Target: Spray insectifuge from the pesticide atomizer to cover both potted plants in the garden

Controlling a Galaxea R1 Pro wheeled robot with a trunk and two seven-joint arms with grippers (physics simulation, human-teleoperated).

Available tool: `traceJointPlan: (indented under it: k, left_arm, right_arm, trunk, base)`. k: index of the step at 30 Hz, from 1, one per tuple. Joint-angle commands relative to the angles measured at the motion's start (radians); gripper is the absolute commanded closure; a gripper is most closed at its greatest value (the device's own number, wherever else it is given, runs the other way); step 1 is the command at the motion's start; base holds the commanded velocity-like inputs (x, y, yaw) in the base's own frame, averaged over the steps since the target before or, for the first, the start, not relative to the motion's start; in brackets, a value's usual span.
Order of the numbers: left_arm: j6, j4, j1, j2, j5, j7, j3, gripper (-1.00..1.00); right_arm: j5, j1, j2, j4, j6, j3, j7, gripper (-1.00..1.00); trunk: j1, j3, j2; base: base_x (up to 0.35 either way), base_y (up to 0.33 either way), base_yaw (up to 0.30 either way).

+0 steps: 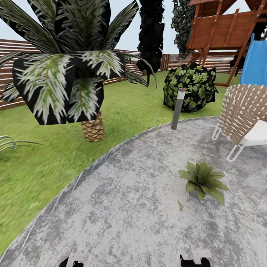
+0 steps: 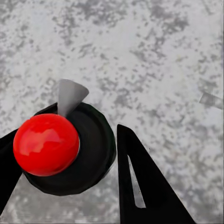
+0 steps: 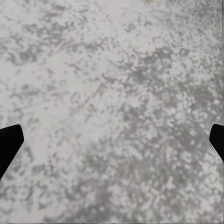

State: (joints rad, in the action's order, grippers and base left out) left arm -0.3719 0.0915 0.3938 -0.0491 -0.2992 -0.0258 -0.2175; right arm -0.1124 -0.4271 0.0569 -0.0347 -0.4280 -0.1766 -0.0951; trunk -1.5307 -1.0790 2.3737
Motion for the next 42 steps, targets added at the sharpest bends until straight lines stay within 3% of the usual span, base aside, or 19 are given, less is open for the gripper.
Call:
traceJointPlan:
  k: [1, 15, 32, 42]
  left_arm:
    - [-0.004, -0.001, 0.000, 0.000, -0.011, -0.003, -0.006, 1.00]
    - [-0.004, -0.007, 0.000, 0.000, -0.011, -0.003, -0.006, 1.00]
    - [-0.005, -0.006, 0.000, 0.000, -0.011, -0.002, -0.006, 1.00]
    - [-0.005, -0.007, 0.000, 0.000, -0.011, -0.002, -0.006, 1.00]
  right_arm:
    - [-0.010, -0.001, 0.000, 0.001, -0.003, -0.009, -0.001, -1.00]
    - [-0.010, -0.001, 0.000, 0.001, -0.004, -0.009, -0.002, -1.00]
    - [-0.010, 0.000, 0.000, 0.001, -0.004, -0.009, -0.002, -1.00]
    - [-0.010, -0.001, 0.000, 0.001, -0.004, -0.009, -0.002, -1.00]
  trunk:
    - [0.000, -0.001, 0.000]
    - [0.000, -0.001, 0.000]
    - [0.000, -0.001, 0.000]
    - [0.000, -0.001, 0.000]
  base:
    - [0.317, 0.063, -0.267]
    - [0.316, -0.011, -0.267]
    - [0.013, 0.000, -0.267]
    - [0.009, 0.265, -0.267]
